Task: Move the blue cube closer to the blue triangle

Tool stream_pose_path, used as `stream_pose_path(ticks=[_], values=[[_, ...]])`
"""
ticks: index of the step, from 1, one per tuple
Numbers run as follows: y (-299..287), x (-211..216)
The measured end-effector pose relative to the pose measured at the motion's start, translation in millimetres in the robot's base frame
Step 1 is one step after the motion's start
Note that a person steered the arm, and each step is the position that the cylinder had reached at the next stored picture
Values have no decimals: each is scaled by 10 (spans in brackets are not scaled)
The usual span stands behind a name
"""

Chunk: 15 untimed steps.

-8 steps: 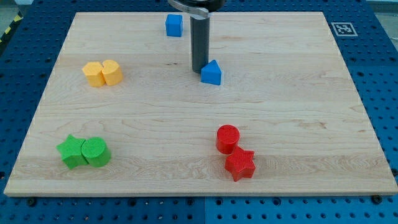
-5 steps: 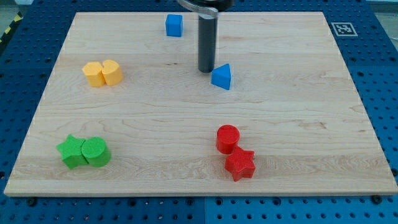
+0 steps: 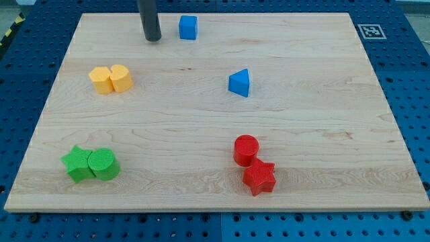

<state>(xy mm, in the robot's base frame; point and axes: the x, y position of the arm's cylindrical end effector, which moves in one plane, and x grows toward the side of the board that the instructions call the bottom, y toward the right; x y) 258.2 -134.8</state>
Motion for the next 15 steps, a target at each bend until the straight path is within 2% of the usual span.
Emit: stream_pose_path(ticks=[1,4,7,9,10,11,12,13,15], values=[[169,-188],[286,-231],[1076,-247],[1173,162],[1241,231],[1245,160],[1306,-147],[1567,-213],[1604,152]])
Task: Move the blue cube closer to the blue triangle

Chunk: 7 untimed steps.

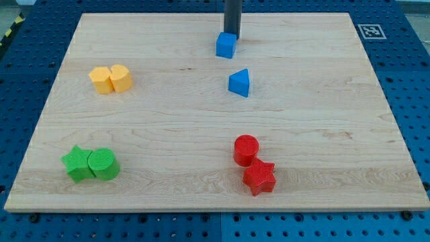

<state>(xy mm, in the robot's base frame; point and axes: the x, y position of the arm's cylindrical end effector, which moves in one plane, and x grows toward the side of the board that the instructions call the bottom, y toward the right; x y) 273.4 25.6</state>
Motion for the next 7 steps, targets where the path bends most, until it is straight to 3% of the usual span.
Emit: stream_pose_path(ticks=[4,7], values=[[-396,151],[-170,286]])
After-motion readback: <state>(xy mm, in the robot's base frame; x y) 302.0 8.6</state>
